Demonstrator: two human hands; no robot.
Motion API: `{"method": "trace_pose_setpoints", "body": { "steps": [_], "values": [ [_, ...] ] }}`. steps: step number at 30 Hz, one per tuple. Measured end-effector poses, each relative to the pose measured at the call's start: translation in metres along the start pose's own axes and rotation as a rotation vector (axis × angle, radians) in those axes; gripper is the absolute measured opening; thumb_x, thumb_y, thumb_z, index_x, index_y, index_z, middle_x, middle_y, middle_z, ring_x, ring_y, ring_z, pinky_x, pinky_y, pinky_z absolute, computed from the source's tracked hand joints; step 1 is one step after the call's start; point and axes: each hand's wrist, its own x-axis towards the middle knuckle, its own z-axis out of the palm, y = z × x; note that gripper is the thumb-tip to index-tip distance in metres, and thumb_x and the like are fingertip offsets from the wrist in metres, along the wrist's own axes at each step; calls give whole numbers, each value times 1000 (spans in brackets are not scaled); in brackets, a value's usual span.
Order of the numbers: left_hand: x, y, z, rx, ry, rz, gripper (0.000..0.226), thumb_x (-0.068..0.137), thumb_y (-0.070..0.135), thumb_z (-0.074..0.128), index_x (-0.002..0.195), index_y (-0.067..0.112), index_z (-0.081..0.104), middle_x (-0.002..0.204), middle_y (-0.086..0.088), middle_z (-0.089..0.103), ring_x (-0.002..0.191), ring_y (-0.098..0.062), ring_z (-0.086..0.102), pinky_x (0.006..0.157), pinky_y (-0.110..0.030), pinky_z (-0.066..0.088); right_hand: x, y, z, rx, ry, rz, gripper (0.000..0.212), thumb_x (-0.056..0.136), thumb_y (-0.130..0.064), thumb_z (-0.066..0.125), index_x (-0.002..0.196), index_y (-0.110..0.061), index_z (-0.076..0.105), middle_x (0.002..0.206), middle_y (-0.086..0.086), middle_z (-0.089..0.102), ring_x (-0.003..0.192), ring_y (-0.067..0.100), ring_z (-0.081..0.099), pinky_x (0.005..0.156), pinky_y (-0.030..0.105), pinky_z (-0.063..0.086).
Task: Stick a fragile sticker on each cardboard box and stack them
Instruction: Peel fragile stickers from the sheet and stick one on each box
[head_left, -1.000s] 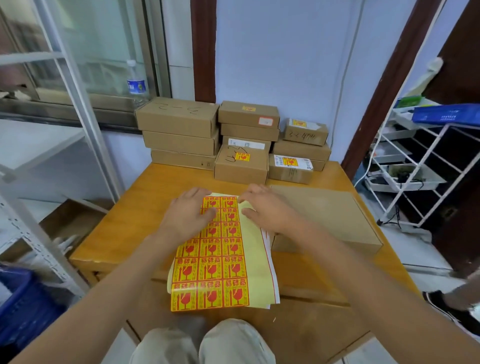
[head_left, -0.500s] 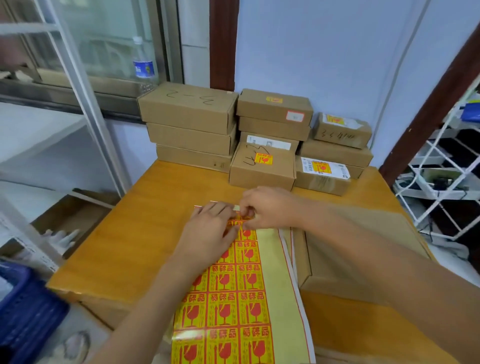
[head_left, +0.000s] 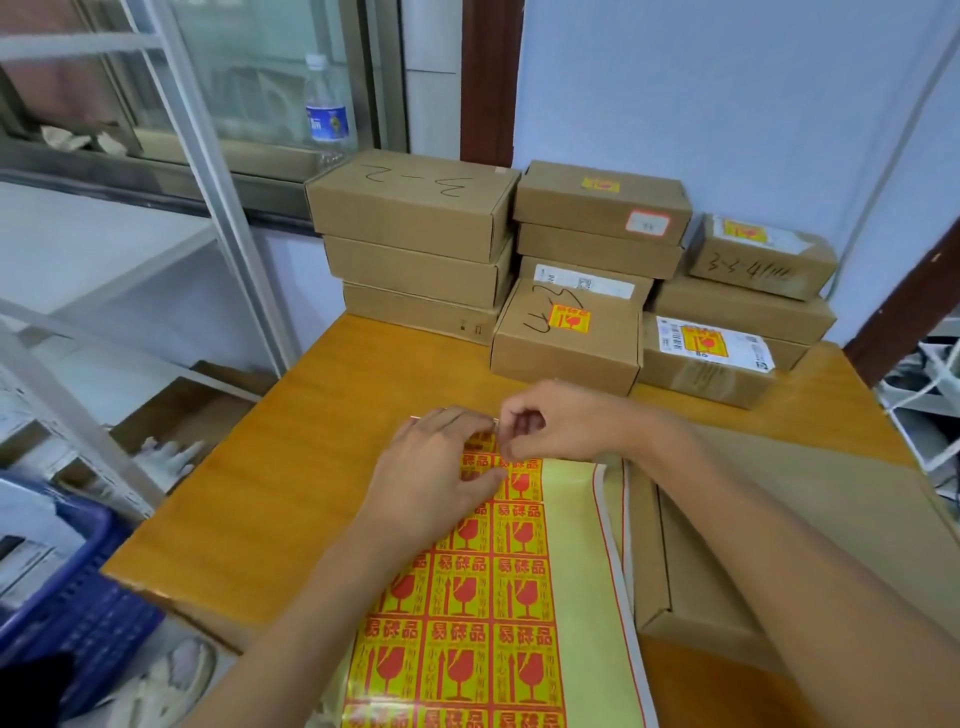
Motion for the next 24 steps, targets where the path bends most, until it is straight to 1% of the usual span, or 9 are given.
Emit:
{"method": "trace_pose_setpoints", "body": {
  "steps": [3, 6, 10, 13, 14, 17, 21, 23, 24],
  "values": [
    [0, 2, -1, -3, -10, -32, 56, 90, 56, 66, 141, 37, 52, 139, 19, 54, 128, -6, 46, 110, -31, 36, 0, 0, 3, -5, 48, -12, 6, 92, -21, 75, 91, -16, 77, 76, -11, 70, 65, -4, 59, 59, 19, 45],
    [-1, 4, -3, -3, -17, -47, 58, 89, 57, 68, 141, 37, 52, 139, 18, 55, 126, -6, 48, 107, -31, 37, -1, -1, 4, -14, 84, -30, 10, 92, -18, 73, 84, -16, 78, 75, -7, 73, 66, -1, 61, 62, 25, 49],
    [-1, 4, -4, -28, -37, -73, 61, 86, 58, 70, 141, 38, 52, 140, 18, 54, 126, -8, 49, 103, -31, 41, -2, -3, 4, -42, 90, -16, 12, 90, -16, 71, 80, -17, 76, 73, -7, 72, 66, -1, 63, 61, 24, 51],
    [-1, 4, -4, -48, -51, -84, 64, 85, 60, 71, 141, 39, 51, 140, 17, 55, 126, -10, 51, 100, -32, 46, -3, -7, 5, -68, 118, 21, 13, 90, -16, 71, 77, -16, 75, 67, -10, 68, 61, -2, 60, 56, 17, 45],
    [-1, 4, -4, -48, -54, -89, 64, 85, 60, 71, 142, 40, 50, 141, 16, 55, 126, -10, 52, 100, -33, 46, -3, -6, 4, -80, 162, 43, 14, 90, -18, 71, 76, -16, 74, 67, -10, 68, 61, -2, 60, 57, 20, 47],
    [-1, 5, -4, -67, -56, -110, 71, 84, 60, 71, 146, 42, 40, 144, 14, 53, 127, -13, 53, 98, -35, 48, -2, -4, -2, -102, 428, 123, 16, 87, -26, 71, 72, -20, 70, 70, -9, 68, 67, 7, 63, 67, 41, 58],
    [-3, 6, -4, -42, -72, -83, 80, 87, 59, 68, 152, 45, 23, 160, 16, 34, 135, -16, 49, 97, -39, 51, -5, -7, -8, 6, 718, 171, 18, 88, -24, 68, 71, -20, 67, 67, -13, 64, 67, 10, 61, 65, 39, 53],
    [-4, 6, -5, -11, -50, -39, 74, 89, 58, 66, 149, 46, 27, 164, 17, 22, 142, -14, 40, 98, -40, 52, -6, -9, -10, 78, 809, 153, 19, 90, -21, 64, 71, -20, 64, 57, -12, 56, 58, 10, 51, 68, 43, 55],
    [-4, 6, -6, -3, -27, -25, 68, 88, 58, 67, 146, 45, 33, 162, 15, 24, 142, -13, 37, 98, -39, 53, -7, -10, -11, 115, 853, 137, 19, 91, -21, 62, 72, -19, 64, 53, -9, 53, 54, 10, 46, 66, 42, 54]
  ]
}}
